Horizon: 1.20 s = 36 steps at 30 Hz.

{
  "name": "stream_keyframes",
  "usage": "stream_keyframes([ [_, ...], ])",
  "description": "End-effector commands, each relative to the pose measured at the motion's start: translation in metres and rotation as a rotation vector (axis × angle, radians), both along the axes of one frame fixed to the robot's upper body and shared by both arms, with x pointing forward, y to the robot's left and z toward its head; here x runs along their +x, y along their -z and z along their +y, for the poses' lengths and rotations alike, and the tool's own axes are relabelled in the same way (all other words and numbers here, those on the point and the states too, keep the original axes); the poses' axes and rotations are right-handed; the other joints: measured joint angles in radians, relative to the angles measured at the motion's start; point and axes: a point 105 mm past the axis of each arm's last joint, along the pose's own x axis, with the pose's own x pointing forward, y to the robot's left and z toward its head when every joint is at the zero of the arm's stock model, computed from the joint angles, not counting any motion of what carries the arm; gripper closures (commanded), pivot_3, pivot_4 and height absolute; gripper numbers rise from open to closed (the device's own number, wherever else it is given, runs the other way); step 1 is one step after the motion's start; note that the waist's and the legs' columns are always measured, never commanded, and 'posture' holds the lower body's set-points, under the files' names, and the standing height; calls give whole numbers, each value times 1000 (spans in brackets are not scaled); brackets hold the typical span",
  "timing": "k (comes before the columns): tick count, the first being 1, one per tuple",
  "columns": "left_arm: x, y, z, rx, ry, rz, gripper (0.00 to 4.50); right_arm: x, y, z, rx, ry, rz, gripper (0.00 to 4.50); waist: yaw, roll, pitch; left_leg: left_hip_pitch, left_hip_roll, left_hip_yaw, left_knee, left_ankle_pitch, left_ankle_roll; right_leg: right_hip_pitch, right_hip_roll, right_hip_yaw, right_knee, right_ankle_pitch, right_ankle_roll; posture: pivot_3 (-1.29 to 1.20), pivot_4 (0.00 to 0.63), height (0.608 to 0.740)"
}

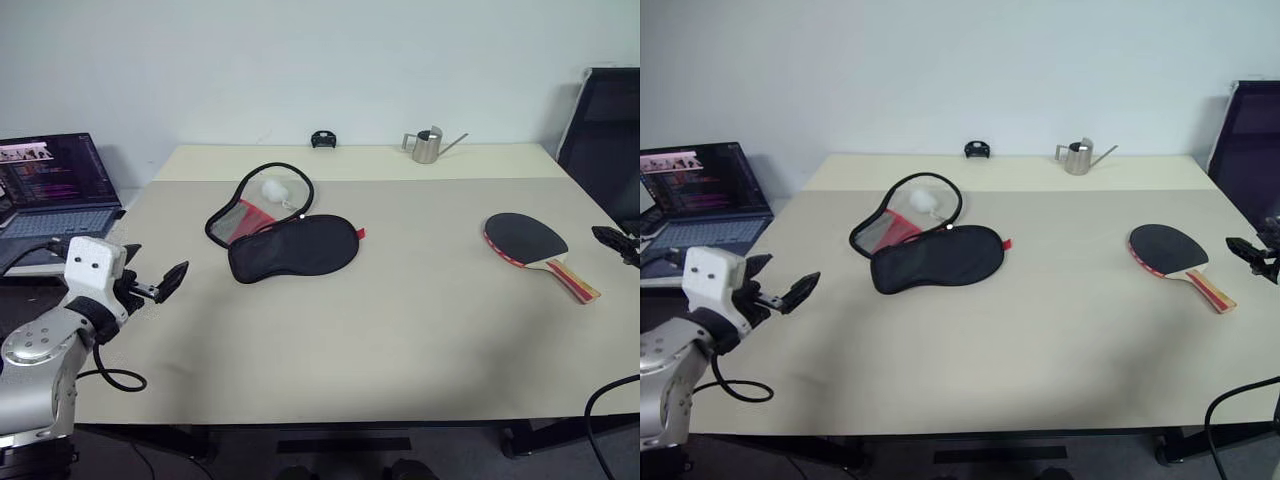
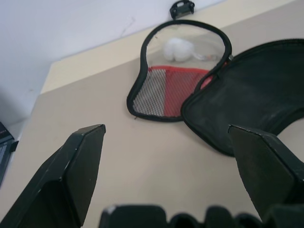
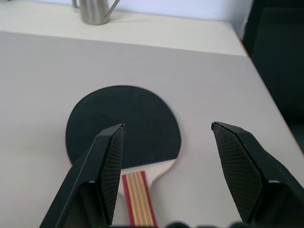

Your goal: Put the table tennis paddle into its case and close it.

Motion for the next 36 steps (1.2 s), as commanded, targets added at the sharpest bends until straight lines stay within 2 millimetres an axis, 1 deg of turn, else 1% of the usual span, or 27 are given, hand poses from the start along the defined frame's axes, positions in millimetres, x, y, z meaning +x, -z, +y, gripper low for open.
stream_keyframes([
  [1,5,-10,-7,38,34,-32,0,-7,-23,-9,-73,13,-32,1339,0,0,0,0,0,0,0,0,0,0,0,0,0,0,0,0,150,740],
  [8,8,-11,-12,36,66,-39,0,-4,-40,-2,-79,-21,-85,1339,-3,0,0,0,0,0,0,0,0,0,0,0,0,0,0,0,150,740],
  [17,7,-12,2,32,48,-47,0,1,-43,19,-85,-132,-80,1339,-2,0,0,0,0,0,0,0,0,0,0,0,0,0,0,0,150,740],
  [20,10,-14,1,38,52,-50,0,2,-49,26,-89,-168,-87,1339,-1,0,0,0,0,0,0,0,0,0,0,0,0,0,0,0,150,740],
  [22,12,-12,3,39,51,-48,0,3,-50,35,-77,-204,-102,1339,0,0,0,0,0,0,0,0,0,0,0,0,0,0,0,0,150,740],
  [25,18,-14,-1,18,64,-51,0,2,-49,49,-82,-273,-93,1339,1,0,0,0,0,0,0,0,0,0,0,0,0,0,0,0,150,740],
  [28,27,-13,5,20,74,-37,0,-2,-47,73,-81,-357,-91,1339,2,0,0,0,0,0,0,0,0,0,0,-1,0,0,0,0,150,740],
  [30,36,-18,-1,10,95,-49,0,-8,-50,90,-77,-427,-98,1339,3,0,0,0,0,-1,0,0,0,0,0,-1,1,0,0,0,150,740],
  [34,42,-18,-3,-7,126,-48,0,-13,-54,114,-57,-495,-111,1339,2,0,0,0,0,-1,1,0,0,0,0,-1,1,0,0,0,150,740],
  [36,45,-17,-3,-25,135,-42,0,-18,-56,132,-18,-562,-108,1339,0,0,0,0,0,-1,0,0,0,-1,0,-1,1,0,0,0,150,740],
])
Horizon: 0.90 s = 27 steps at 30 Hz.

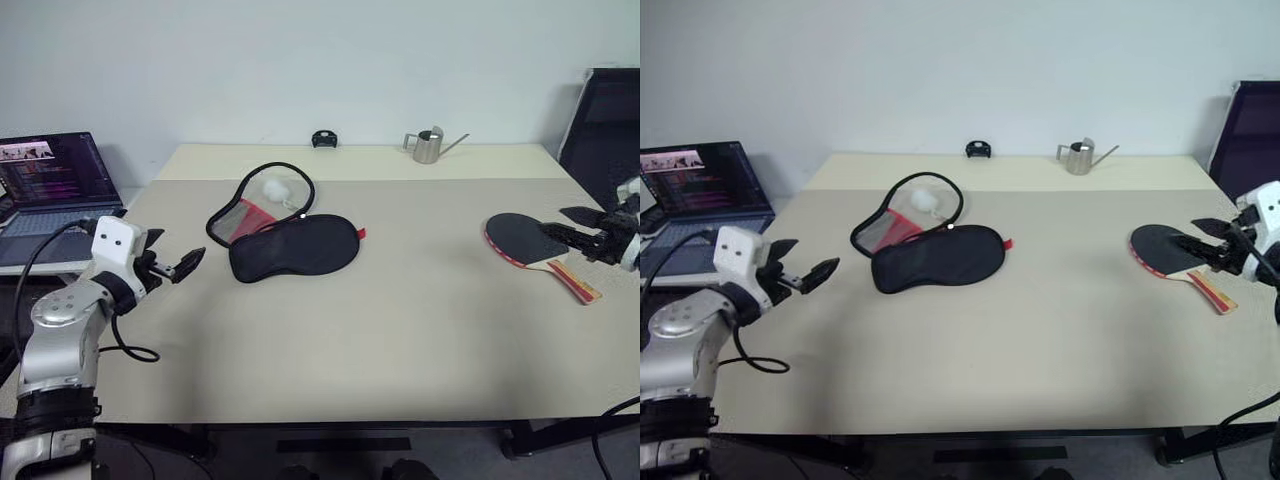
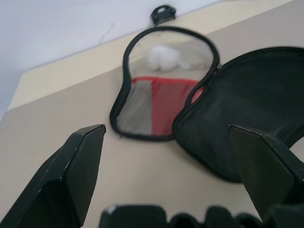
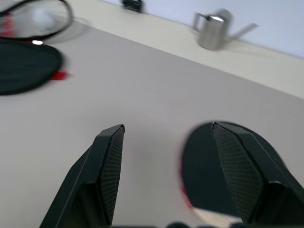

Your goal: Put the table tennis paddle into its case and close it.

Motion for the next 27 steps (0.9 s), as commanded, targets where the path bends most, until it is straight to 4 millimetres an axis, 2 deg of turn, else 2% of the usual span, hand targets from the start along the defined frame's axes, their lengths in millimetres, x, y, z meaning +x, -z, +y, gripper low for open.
stream_keyframes([
  [1,2,-10,2,-16,17,-35,0,-14,-22,28,61,-118,-40,1339,-1,0,0,0,0,0,0,0,0,0,0,0,0,0,0,0,150,740],
  [5,6,-7,-2,-108,56,-2,0,-37,-32,70,115,-315,-2,1339,2,0,0,-1,0,-1,0,0,0,0,0,-1,0,0,0,0,150,740],
  [8,9,-6,-6,-188,83,28,0,-44,-38,90,112,-384,-13,1339,4,-1,0,-1,0,-2,0,0,0,0,0,-1,0,0,0,0,150,740],
  [17,17,10,-19,-340,103,130,0,-56,-43,124,124,-489,-33,1339,3,-2,1,-1,0,-2,0,0,0,0,0,-2,0,0,0,0,150,740],
  [19,17,12,-18,-385,93,138,0,-59,-43,128,119,-503,-31,1339,3,-4,2,-1,0,-2,0,0,0,0,0,-2,-1,0,0,0,150,740],
  [22,18,26,-18,-462,57,204,0,-60,-45,131,117,-511,-28,1339,3,-5,3,-1,0,-2,1,0,0,0,0,-2,-1,0,0,0,150,740],
  [27,32,41,-24,-556,-24,273,0,-61,-46,134,114,-523,-22,1339,6,-7,4,-2,0,-3,1,0,0,0,0,-2,0,0,0,0,150,740],
])
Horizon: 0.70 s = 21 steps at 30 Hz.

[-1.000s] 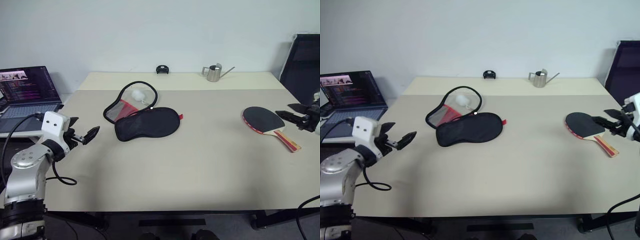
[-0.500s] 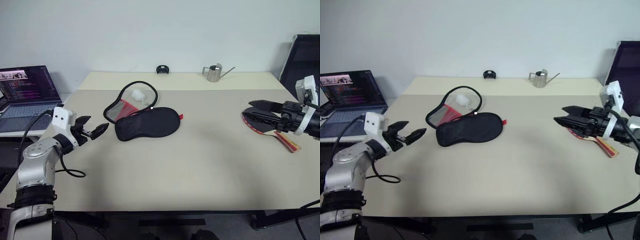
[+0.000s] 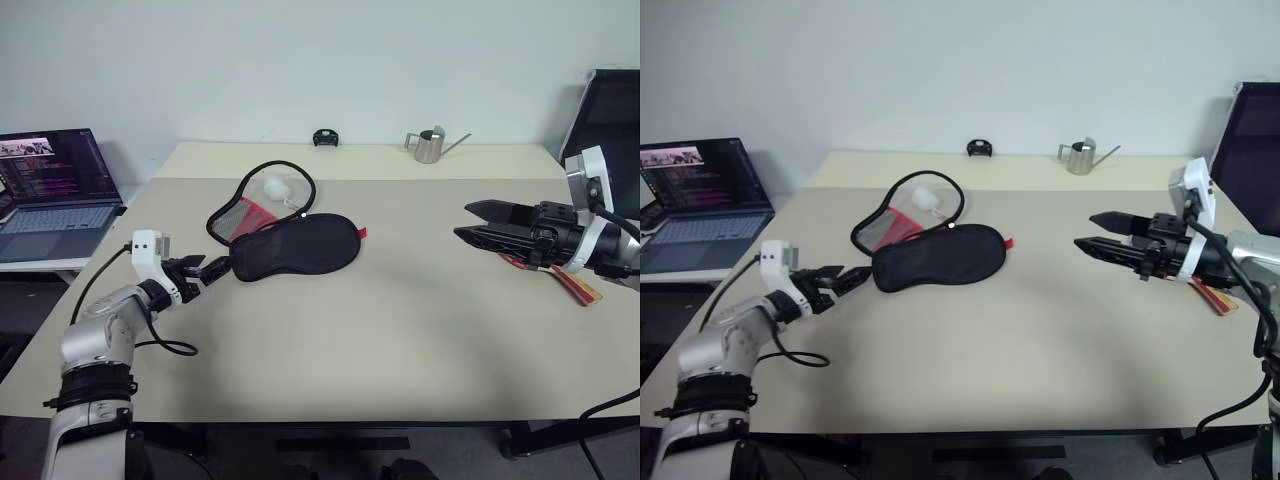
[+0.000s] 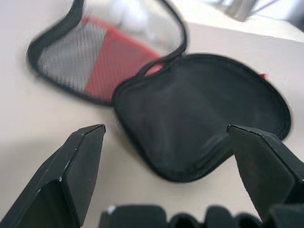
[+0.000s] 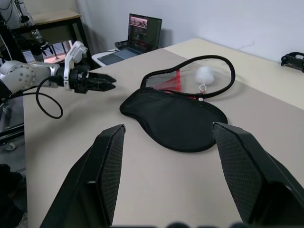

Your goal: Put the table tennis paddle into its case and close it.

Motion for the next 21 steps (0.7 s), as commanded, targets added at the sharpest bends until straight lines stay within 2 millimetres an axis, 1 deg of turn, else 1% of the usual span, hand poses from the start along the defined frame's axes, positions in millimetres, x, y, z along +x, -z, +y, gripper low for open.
stream_keyframes([
  [1,12,-9,-3,-80,-43,-2,0,-6,-15,6,-9,-28,-59,1339,1,-1,1,0,0,0,0,0,0,0,0,0,0,0,0,0,150,740],
  [5,25,-5,-16,-159,-49,44,0,-7,-16,11,-10,-43,-64,1339,1,-6,4,0,0,0,0,0,0,0,0,0,0,0,0,0,150,740],
  [8,31,-5,-29,-172,-10,72,0,-9,-18,14,-14,-57,-67,1339,0,-7,4,-1,0,0,0,0,0,-1,0,0,0,0,0,0,150,740],
  [11,35,-4,-32,-190,-4,105,0,-13,-20,18,-20,-74,-68,1339,0,-8,4,-2,0,0,0,0,0,-2,0,-1,0,0,0,0,150,740],
  [16,34,6,-41,-193,31,178,0,-18,-21,21,-27,-92,-67,1339,2,-8,4,-3,0,0,0,0,0,-2,0,-1,0,0,0,0,150,740],
  [21,32,7,-51,-219,79,206,0,-24,-16,23,-68,-118,-52,1339,9,-8,4,-3,-1,-1,0,0,0,-2,0,-1,0,0,0,0,150,740],
])
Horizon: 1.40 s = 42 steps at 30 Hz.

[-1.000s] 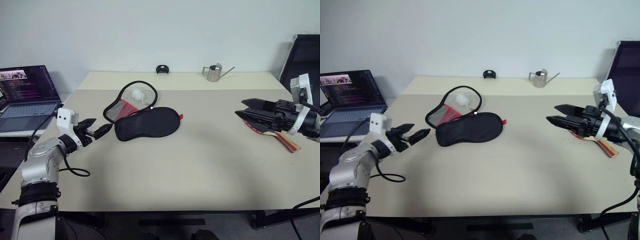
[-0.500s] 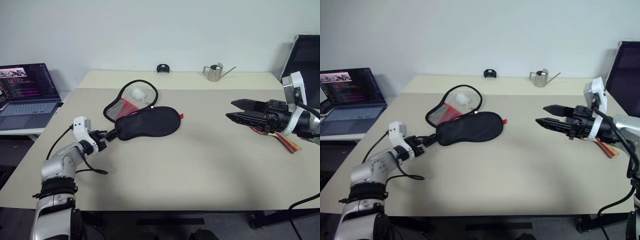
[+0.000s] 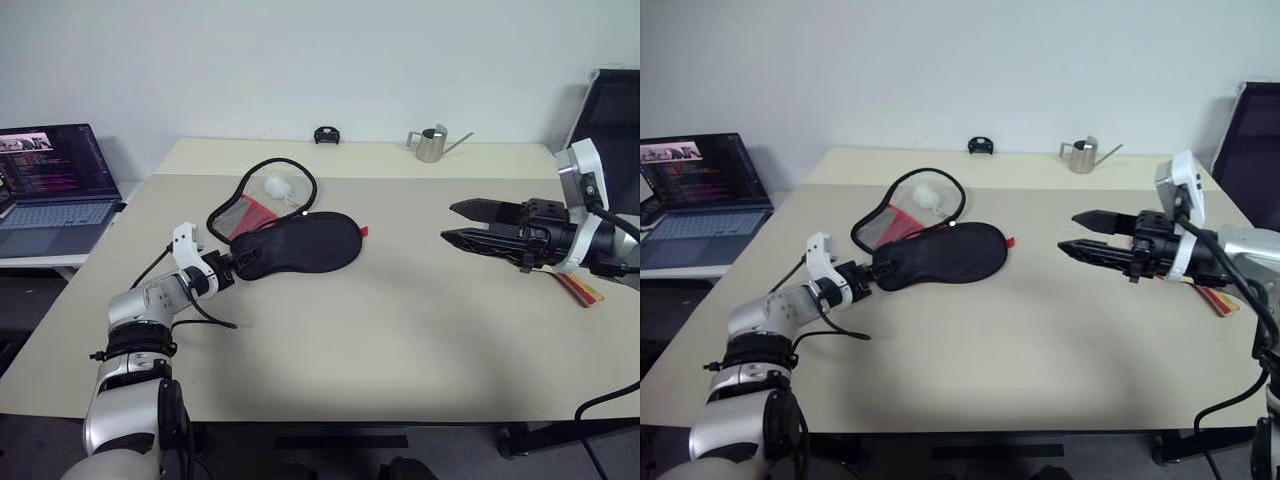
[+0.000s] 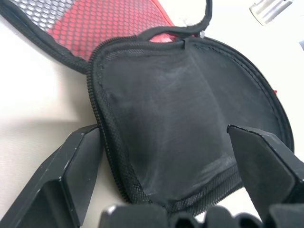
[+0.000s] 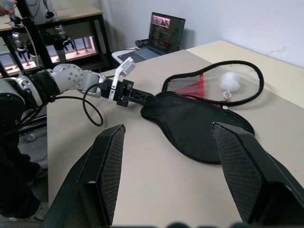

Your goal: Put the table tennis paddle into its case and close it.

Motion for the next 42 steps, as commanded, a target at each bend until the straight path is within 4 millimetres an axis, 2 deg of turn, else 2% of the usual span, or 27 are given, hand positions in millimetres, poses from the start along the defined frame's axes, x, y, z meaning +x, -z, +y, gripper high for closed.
stream_keyframes([
  [1,-1,-1,-10,-23,51,18,0,-11,-4,3,-75,-36,-44,1339,5,0,0,0,0,0,0,0,0,0,0,0,0,0,0,0,150,740],
  [11,-2,6,-21,-113,53,58,0,-9,-4,4,-142,-56,-75,1339,16,0,0,-1,0,0,0,0,0,0,0,0,-1,0,0,0,150,740],
  [12,-1,7,-22,-126,44,66,289,-9,-4,3,-144,-56,-75,1312,17,0,0,-1,0,-1,0,0,0,0,0,-1,-1,0,0,0,150,740],
  [13,-1,9,-23,-133,38,72,370,-9,-5,3,-145,-57,-74,1312,18,0,0,-1,0,-1,1,0,0,0,0,-1,-1,0,0,0,150,740],
  [14,0,10,-24,-143,30,80,565,-10,-5,2,-147,-58,-73,1312,19,0,0,-1,0,-1,1,0,0,0,0,-1,-1,0,0,0,150,740],
  [20,5,14,-34,-193,11,101,2644,-11,-6,1,-148,-56,-71,1312,28,0,0,-2,-1,-3,1,0,0,0,-1,-3,-1,0,0,0,150,740],
  [25,7,13,-58,-219,70,105,4455,-11,-6,0,-147,-52,-69,1312,37,0,0,-4,-1,-4,2,0,-1,0,-1,-4,-1,0,0,0,150,740],
  [32,2,6,-99,-235,180,101,4455,-13,-4,-3,-149,-39,-62,1312,43,0,0,-8,-3,-9,4,0,-1,0,-2,-8,-3,0,0,0,150,740],
  [42,-13,-21,-188,-400,323,126,4455,-15,-5,-12,-169,2,-61,1312,41,-1,0,-12,-3,-14,4,3,-5,-1,-2,-15,-6,0,0,0,150,740],
])
